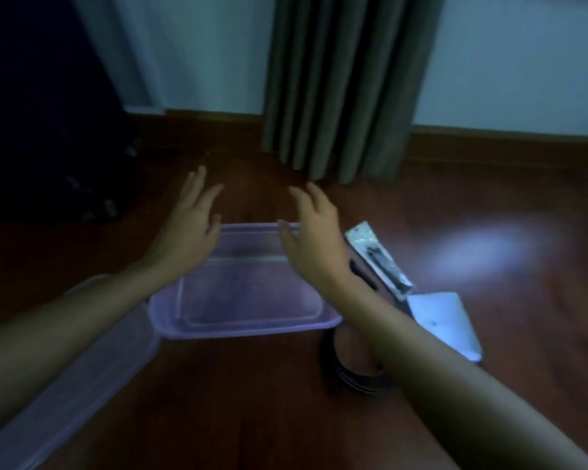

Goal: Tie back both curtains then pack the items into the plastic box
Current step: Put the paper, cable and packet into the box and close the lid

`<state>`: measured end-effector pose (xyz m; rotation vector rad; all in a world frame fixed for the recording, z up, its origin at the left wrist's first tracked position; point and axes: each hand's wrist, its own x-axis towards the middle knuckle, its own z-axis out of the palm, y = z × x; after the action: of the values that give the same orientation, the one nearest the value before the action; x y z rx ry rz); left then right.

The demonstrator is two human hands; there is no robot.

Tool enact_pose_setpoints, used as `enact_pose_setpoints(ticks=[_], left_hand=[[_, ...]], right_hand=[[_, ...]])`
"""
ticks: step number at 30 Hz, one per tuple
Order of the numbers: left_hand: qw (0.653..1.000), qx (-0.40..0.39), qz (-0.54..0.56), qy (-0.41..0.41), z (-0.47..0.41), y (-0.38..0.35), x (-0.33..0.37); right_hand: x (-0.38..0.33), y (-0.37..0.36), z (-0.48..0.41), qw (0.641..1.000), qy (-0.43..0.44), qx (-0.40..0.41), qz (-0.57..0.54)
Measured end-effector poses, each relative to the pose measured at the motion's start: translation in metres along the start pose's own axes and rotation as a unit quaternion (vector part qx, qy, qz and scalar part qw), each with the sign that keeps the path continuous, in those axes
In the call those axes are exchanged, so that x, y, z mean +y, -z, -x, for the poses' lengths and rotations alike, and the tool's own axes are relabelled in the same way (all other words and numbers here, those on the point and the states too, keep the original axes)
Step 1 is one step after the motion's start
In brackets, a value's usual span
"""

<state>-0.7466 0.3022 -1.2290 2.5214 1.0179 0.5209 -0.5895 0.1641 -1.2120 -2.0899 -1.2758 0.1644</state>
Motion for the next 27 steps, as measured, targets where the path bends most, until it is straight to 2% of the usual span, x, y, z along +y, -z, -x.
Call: enact_pose_setpoints(ticks=[2,5,8,12,15,17,19,22,25,27], left_hand=[[0.999,-0.009,0.028,-0.030,-0.025,-0.024,0.040],[0.989,-0.062,0.120,-0.062,-0.037,-0.076,0.126],[0.967,-0.144,0.199,-0.063,-0.012,-0.121,0.193],[0.935,-0.245,0.257,0.019,0.034,-0.162,0.247],[0.905,-0.307,0.272,0.112,0.056,-0.181,0.260],[0.892,-0.332,0.278,0.126,0.063,-0.187,0.261],[0.888,-0.334,0.293,0.121,0.065,-0.185,0.261],[0.895,-0.299,0.316,0.098,0.062,-0.167,0.264],[0.914,-0.215,0.338,0.063,0.048,-0.132,0.261],[0.926,-0.153,0.343,0.046,0.037,-0.106,0.246]], right_hand=[[0.042,0.028,0.010,0.997,-0.056,0.050,0.022],[0.108,0.073,0.049,0.979,-0.164,0.093,0.076],[0.154,0.095,0.092,0.949,-0.278,0.073,0.131],[0.187,0.103,0.132,0.912,-0.388,0.073,0.107],[0.196,0.103,0.150,0.897,-0.436,0.060,0.027],[0.197,0.105,0.157,0.886,-0.462,0.042,0.009],[0.193,0.108,0.158,0.885,-0.464,0.046,0.019],[0.174,0.118,0.148,0.892,-0.439,0.100,0.035],[0.140,0.125,0.122,0.906,-0.387,0.170,0.002],[0.113,0.119,0.099,0.917,-0.351,0.185,-0.047]])
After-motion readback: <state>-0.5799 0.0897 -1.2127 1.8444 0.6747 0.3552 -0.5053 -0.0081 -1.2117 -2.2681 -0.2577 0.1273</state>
